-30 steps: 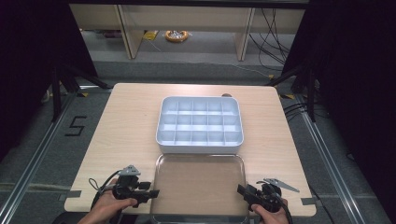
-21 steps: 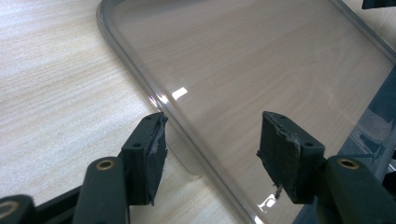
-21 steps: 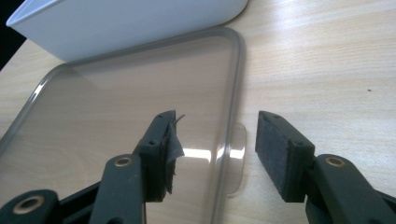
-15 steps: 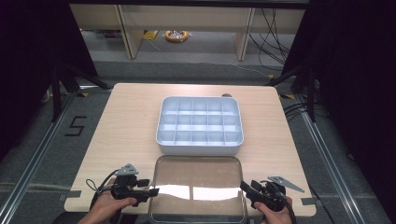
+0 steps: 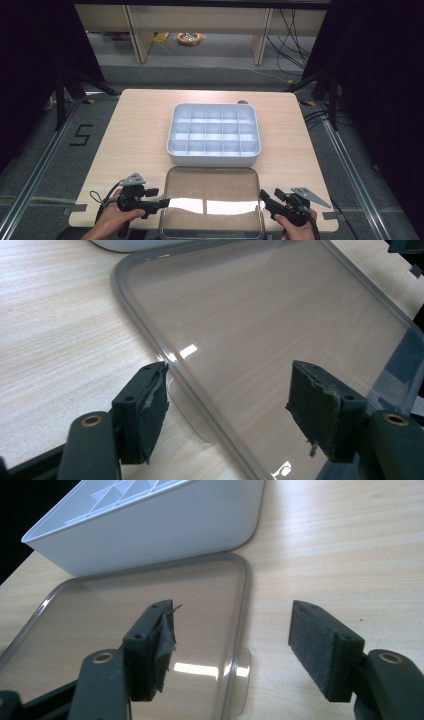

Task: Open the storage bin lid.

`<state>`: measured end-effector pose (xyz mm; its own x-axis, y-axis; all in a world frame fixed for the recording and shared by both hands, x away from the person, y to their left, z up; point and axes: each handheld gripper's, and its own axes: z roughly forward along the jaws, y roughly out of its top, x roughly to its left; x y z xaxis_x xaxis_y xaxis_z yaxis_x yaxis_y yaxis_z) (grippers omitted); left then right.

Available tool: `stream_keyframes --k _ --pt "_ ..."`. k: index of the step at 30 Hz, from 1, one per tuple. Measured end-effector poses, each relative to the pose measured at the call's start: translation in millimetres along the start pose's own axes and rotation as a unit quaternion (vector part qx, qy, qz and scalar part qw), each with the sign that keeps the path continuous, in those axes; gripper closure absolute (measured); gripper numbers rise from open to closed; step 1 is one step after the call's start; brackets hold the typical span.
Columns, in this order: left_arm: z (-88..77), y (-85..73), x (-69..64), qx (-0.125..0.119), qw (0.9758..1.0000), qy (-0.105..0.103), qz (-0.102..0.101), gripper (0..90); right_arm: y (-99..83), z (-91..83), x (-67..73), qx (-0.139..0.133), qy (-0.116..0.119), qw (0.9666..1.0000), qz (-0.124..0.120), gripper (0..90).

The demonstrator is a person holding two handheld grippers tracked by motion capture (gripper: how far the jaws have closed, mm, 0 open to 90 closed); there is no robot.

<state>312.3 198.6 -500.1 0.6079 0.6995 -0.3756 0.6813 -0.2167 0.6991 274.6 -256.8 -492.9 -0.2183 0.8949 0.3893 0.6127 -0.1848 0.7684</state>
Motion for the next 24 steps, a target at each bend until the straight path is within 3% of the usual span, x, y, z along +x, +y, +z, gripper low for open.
stream_keyframes --k 3,4,5,6,7,9,10,12,13,16,18,19,20,22,23,24 --pt "-0.8 0.7 1.3 0.0 1.0 -0.002 0.0 30.5 0.0 0.6 0.5 -0.003 -0.005 1.0 -0.005 34.7" --pt "-1.2 1.2 1.7 0.001 1.0 -0.002 0.001 30.3 -0.5 -0.1 4.8 0.003 -0.002 0.9997 0.025 34.4" --pt "-0.9 0.9 1.7 -0.002 1.0 -0.001 0.003 30.0 -0.1 -1.1 5.1 0.003 0.004 0.9997 0.024 34.1" --pt "-1.0 0.7 1.5 -0.003 1.0 0.003 0.005 29.9 0.0 0.6 1.3 -0.009 -0.002 0.9999 -0.006 33.9" --pt "-1.2 1.1 1.9 -0.002 1.0 0.0 0.005 29.7 0.3 0.6 0.4 -0.01 -0.004 0.9998 -0.019 33.7" --pt "-1.6 1.7 2.0 -0.005 1.0 0.001 0.004 29.3 0.7 -1.7 5.1 -0.009 -0.005 0.9999 -0.001 33.6" --pt "-1.5 1.5 1.9 -0.011 0.9999 0.002 0.007 29.0 1.2 -0.7 1.6 -0.014 -0.005 0.9996 -0.025 33.5" --pt "-2.6 2.0 2.2 -0.013 0.9999 0.004 0.009 28.5 1.3 -3.1 6.8 -0.011 -0.001 0.9999 -0.007 33.3" --pt "-2.3 2.0 2.3 -0.018 0.9998 0.004 0.009 28.0 1.8 -2.3 4.5 -0.017 -0.008 0.9994 -0.029 33.1" --pt "-2.5 1.9 3.0 -0.023 0.9997 0.005 0.01 26.8 1.7 -2.5 4.5 -0.012 -0.003 0.9992 -0.038 32.7" --pt "-2.6 1.6 3.3 -0.026 0.9996 0.002 0.01 26.0 0.9 -3.1 6.6 -0.016 -0.002 0.9994 -0.032 32.1" --pt "-2.9 1.6 3.3 -0.029 0.9995 0.002 0.01 25.7 0.3 -5.3 9.6 -0.005 -0.006 0.9998 -0.018 32.0" --pt "-3.6 1.6 3.5 -0.03 0.9995 0.0 0.009 25.4 0.3 -3.5 6.6 -0.018 -0.003 0.9987 -0.048 31.8" --pt "-4.8 0.9 4.0 -0.032 0.9995 -0.001 0.009 24.7 -0.5 -6.1 8.0 -0.014 -0.005 0.9983 -0.057 31.3" --pt "-4.9 0.5 4.4 -0.034 0.9994 -0.003 0.008 24.1 -0.7 -8.8 9.3 0.001 -0.011 0.9982 -0.06 30.9" --pt "-5.9 0.2 4.6 -0.033 0.9994 -0.003 0.008 23.8 -2.1 -8.2 10.7 -0.005 -0.008 0.9985 -0.054 30.7"
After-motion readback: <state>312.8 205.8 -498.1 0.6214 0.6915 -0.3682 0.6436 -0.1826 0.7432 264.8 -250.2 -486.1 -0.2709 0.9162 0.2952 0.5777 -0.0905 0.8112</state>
